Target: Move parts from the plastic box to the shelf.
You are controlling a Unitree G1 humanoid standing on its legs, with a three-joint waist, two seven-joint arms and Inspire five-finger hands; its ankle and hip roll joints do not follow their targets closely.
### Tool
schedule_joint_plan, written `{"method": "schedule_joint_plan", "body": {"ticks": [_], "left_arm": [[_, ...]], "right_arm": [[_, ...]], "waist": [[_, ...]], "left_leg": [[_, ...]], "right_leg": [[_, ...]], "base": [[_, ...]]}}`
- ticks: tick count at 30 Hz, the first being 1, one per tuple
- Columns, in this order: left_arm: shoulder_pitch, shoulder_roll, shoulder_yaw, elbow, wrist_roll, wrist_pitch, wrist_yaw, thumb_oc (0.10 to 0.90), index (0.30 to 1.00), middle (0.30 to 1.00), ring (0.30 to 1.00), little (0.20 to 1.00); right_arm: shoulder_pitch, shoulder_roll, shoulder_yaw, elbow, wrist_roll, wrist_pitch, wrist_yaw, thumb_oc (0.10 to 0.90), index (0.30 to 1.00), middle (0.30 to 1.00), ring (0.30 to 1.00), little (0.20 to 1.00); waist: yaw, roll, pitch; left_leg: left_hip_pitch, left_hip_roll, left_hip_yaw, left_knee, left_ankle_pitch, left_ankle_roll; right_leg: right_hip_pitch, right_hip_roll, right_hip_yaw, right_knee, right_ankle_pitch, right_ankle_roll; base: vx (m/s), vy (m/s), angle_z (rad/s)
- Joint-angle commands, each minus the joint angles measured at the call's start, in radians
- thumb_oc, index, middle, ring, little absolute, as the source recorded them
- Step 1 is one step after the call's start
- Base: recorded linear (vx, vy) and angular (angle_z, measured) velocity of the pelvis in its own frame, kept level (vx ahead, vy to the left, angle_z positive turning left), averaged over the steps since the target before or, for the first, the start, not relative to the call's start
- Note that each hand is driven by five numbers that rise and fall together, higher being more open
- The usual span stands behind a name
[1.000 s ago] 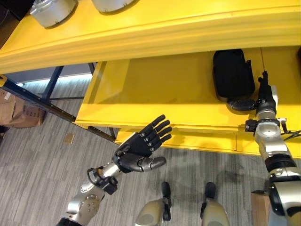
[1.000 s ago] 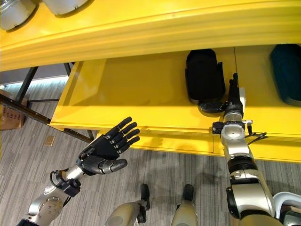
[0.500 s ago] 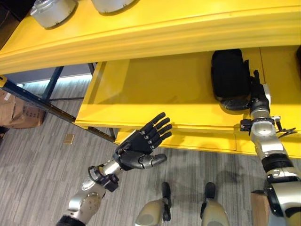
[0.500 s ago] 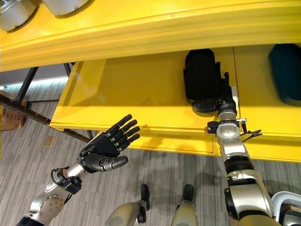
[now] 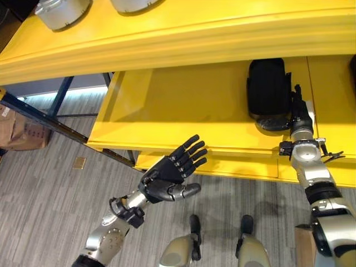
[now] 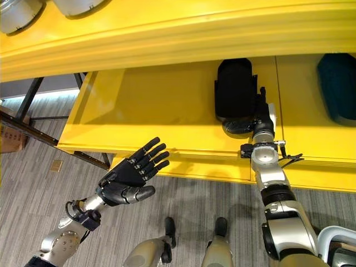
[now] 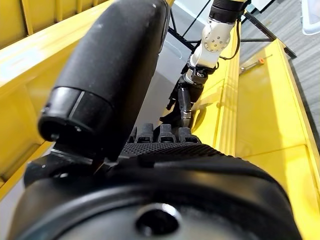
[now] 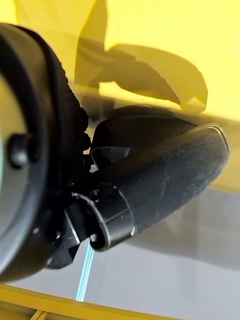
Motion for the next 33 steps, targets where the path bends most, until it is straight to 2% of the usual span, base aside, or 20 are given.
{"method": "schedule_joint_plan", "body": {"ticks": [1, 2, 7, 11, 12, 19, 23, 25, 27, 28, 33], "left_arm": [[-0.044, -0.007, 0.019, -0.094, -0.031, -0.088, -0.016, 0.9, 1.0, 1.0, 1.0, 1.0], [-0.045, -0.005, 0.017, -0.093, -0.032, -0.09, -0.016, 0.9, 1.0, 1.0, 1.0, 1.0], [-0.044, -0.001, 0.011, -0.094, -0.042, -0.102, -0.014, 0.9, 1.0, 1.0, 1.0, 1.0], [-0.04, -0.002, -0.002, -0.1, -0.044, -0.117, -0.006, 0.9, 1.0, 1.0, 1.0, 1.0], [-0.04, -0.003, -0.009, -0.099, -0.048, -0.126, -0.001, 0.9, 1.0, 1.0, 1.0, 1.0], [-0.032, -0.007, -0.022, -0.112, -0.05, -0.145, 0.013, 0.9, 1.0, 1.0, 1.0, 1.0], [-0.028, -0.007, -0.026, -0.117, -0.052, -0.154, 0.02, 0.9, 1.0, 1.0, 1.0, 1.0], [-0.024, -0.005, -0.024, -0.12, -0.057, -0.155, 0.016, 0.9, 1.0, 1.0, 1.0, 1.0], [-0.02, -0.005, -0.021, -0.122, -0.057, -0.157, 0.016, 0.9, 1.0, 1.0, 1.0, 1.0], [-0.017, -0.007, -0.016, -0.124, -0.057, -0.156, 0.017, 0.9, 1.0, 1.0, 1.0, 1.0], [-0.009, -0.025, -0.004, -0.132, -0.037, -0.15, 0.022, 0.9, 1.0, 1.0, 1.0, 1.0]], "right_arm": [[-0.059, -0.001, 0.023, -0.116, -0.026, -0.055, -0.083, 0.9, 1.0, 1.0, 1.0, 1.0], [-0.06, -0.001, 0.017, -0.109, -0.066, -0.056, -0.136, 0.9, 1.0, 1.0, 1.0, 1.0], [-0.072, -0.011, -0.016, -0.094, -0.165, -0.064, -0.257, 0.9, 1.0, 1.0, 1.0, 1.0], [-0.071, -0.013, -0.038, -0.115, -0.329, -0.052, -0.422, 0.9, 1.0, 1.0, 1.0, 1.0], [-0.068, -0.014, -0.04, -0.143, -0.394, -0.018, -0.483, 0.9, 1.0, 1.0, 1.0, 1.0], [-0.032, -0.022, -0.044, -0.186, -0.464, 0.049, -0.597, 0.9, 1.0, 1.0, 1.0, 1.0], [-0.011, -0.027, -0.054, -0.201, -0.461, 0.04, -0.607, 0.9, 1.0, 1.0, 1.0, 1.0], [-0.003, -0.026, -0.056, -0.212, -0.457, 0.014, -0.591, 0.9, 1.0, 1.0, 1.0, 1.0], [0.01, -0.013, -0.047, -0.258, -0.452, -0.014, -0.547, 0.9, 1.0, 1.0, 1.0, 1.0], [0.031, 0.005, -0.032, -0.306, -0.421, -0.022, -0.473, 0.9, 1.0, 1.0, 1.0, 1.0], [0.103, 0.05, 0.014, -0.394, -0.383, -0.025, -0.406, 0.9, 1.0, 1.0, 1.0, 1.0]], "waist": [[0.009, -0.075, -0.045], [0.01, -0.075, -0.044], [0.009, -0.068, -0.043], [0.007, -0.061, -0.044], [0.004, -0.057, -0.045], [-0.004, -0.05, -0.051], [-0.008, -0.049, -0.054], [-0.008, -0.048, -0.055], [-0.012, -0.049, -0.057], [-0.015, -0.052, -0.059], [-0.025, -0.065, -0.063]], "left_leg": [[0.004, -0.032, -0.013, 0.097, -0.12, 0.005], [0.004, -0.033, -0.014, 0.096, -0.121, 0.006], [0.005, -0.036, -0.017, 0.088, -0.119, 0.008], [0.008, -0.04, -0.017, 0.083, -0.12, 0.012], [0.01, -0.042, -0.016, 0.081, -0.119, 0.013], [0.014, -0.046, -0.011, 0.078, -0.121, 0.015], [0.016, -0.046, -0.008, 0.078, -0.123, 0.016], [0.016, -0.048, -0.008, 0.076, -0.123, 0.017], [0.018, -0.048, -0.006, 0.074, -0.124, 0.017], [0.02, -0.049, -0.005, 0.074, -0.126, 0.018], [0.025, -0.048, 0.002, 0.072, -0.127, 0.02]], "right_leg": [[0.03, 0.03, -0.031, 0.02, -0.092, -0.058], [0.031, 0.031, -0.031, 0.019, -0.092, -0.058], [0.03, 0.034, -0.026, 0.015, -0.089, -0.057], [0.035, 0.036, -0.021, 0.009, -0.087, -0.055], [0.036, 0.037, -0.018, 0.007, -0.085, -0.054], [0.042, 0.034, -0.012, -0.001, -0.083, -0.05], [0.044, 0.032, -0.011, -0.002, -0.084, -0.048], [0.045, 0.03, -0.01, -0.004, -0.083, -0.048], [0.045, 0.029, -0.009, -0.005, -0.083, -0.047], [0.047, 0.029, -0.006, -0.008, -0.082, -0.045], [0.05, 0.029, 0.001, -0.015, -0.077, -0.043]], "base": [[0.0, 0.0, 0.0], [0.0, 0.0, 0.0], [0.0, 0.0, 0.0], [0.0, 0.011, -0.01], [-0.01, 0.039, -0.03], [0.0, 0.027, -0.02], [0.0, 0.009, 0.0], [-0.01, 0.037, -0.02], [-0.01, 0.04, -0.05], [0.0, 0.034, -0.05], [0.0, 0.0, 0.0]]}}
